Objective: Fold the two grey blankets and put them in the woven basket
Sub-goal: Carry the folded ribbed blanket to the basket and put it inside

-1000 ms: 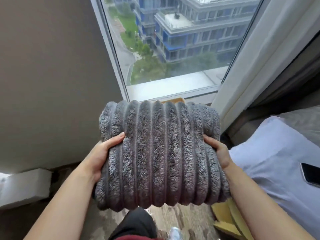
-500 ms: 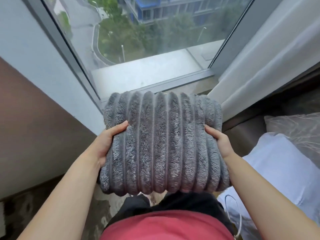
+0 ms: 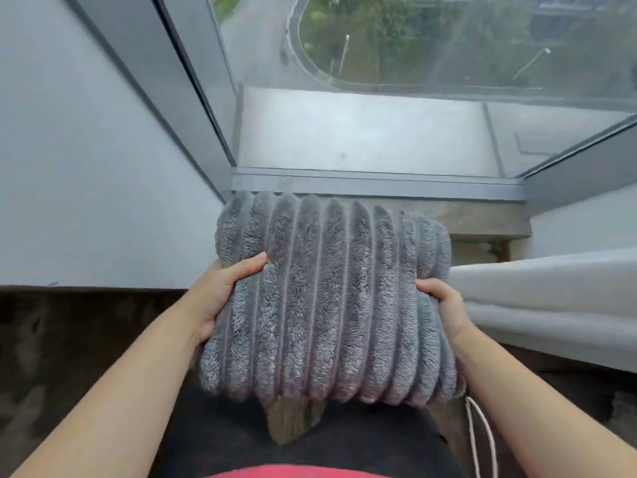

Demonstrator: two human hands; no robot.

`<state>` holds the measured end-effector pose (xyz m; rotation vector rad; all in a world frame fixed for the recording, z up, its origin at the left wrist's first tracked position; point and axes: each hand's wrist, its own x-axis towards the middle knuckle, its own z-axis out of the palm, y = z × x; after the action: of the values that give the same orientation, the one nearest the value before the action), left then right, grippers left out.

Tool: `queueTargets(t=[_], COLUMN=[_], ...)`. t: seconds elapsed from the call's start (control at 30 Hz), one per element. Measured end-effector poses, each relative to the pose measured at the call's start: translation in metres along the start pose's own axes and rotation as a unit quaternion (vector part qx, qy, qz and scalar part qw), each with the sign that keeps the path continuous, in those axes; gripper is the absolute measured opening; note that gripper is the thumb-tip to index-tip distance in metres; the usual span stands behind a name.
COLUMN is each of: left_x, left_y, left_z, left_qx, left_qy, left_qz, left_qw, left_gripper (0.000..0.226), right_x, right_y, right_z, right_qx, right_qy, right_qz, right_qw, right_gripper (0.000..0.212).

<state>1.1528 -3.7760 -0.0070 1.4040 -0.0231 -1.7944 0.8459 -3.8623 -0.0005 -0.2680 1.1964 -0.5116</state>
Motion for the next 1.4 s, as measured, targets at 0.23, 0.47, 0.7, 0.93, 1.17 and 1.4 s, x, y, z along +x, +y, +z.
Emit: queueTargets(t=[0.23, 0.47, 0.7, 0.93, 1.17, 1.4], left_x=[0.136, 0.263, 0.345, 0.385, 0.427, 0.471], left_y=[-0.047, -0.088, -0.113, -0.143, -0.171, -0.199], left_z=[-0.031, -0.089, -0.097, -0.099, -0.113, -0.130], left_qx=[0.031, 0.030, 0.029, -0.011, -0.005, 0.063], left_qy=[0.059, 0.078, 0.072, 0.189, 0.250, 0.258], left_qz=[-0.015, -0.029, -0.055, -0.038, -0.039, -0.012], left_qw=[0.998, 0.996, 0.995, 0.981, 0.967, 0.964], left_gripper=[0.076, 0.061, 0.048, 0.011, 0.008, 0.029], right_x=[0.139, 0.267, 0.353, 0.414, 0.463, 0.503], right_y=[0.017, 0.073, 0.081, 0.099, 0.126, 0.159], right_z=[-0.045, -0.073, -0.087, -0.107, -0.141, -0.157], right_qx=[-0.055, -0.043, 0.000, -0.079, -0.088, -0.024], right_qy=[0.127, 0.148, 0.137, 0.172, 0.164, 0.148], right_qz=[0.100, 0.067, 0.048, 0.044, 0.053, 0.028], right_qw=[0.985, 0.986, 0.989, 0.981, 0.981, 0.988], right_gripper=[0.041, 0.027, 0.030, 0.011, 0.029, 0.019])
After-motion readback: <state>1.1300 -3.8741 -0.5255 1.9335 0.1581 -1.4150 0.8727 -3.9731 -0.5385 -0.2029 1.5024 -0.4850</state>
